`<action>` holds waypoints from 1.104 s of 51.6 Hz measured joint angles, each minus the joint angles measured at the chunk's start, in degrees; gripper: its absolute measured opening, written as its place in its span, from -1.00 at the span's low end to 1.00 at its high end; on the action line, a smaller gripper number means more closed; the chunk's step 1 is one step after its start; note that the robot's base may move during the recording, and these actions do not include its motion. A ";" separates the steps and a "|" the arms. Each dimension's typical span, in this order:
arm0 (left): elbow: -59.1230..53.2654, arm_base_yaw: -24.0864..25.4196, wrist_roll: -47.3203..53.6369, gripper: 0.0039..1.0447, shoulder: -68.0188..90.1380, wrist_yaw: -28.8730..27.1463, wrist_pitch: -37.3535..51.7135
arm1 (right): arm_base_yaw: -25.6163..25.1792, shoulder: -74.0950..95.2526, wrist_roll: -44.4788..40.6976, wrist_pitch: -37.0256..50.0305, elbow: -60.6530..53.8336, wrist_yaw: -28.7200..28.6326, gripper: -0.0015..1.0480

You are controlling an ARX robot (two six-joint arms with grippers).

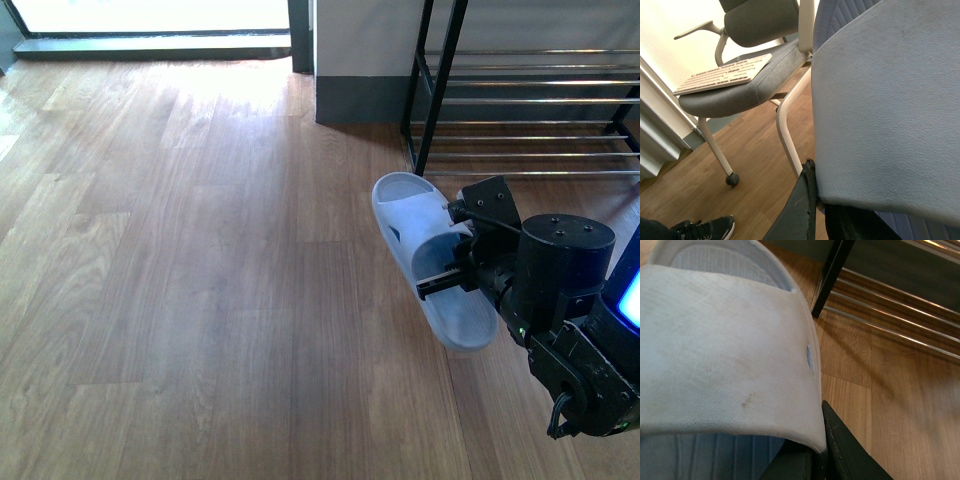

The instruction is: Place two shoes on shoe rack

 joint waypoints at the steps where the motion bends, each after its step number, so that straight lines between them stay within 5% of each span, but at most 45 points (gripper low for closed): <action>1: 0.00 0.00 0.00 -0.97 0.00 0.00 0.00 | -0.02 0.00 0.00 0.00 0.00 0.00 -0.97; 57: 0.00 0.00 0.00 -0.97 0.00 0.00 0.00 | -0.02 0.04 -0.15 -0.02 -0.44 -0.31 -0.97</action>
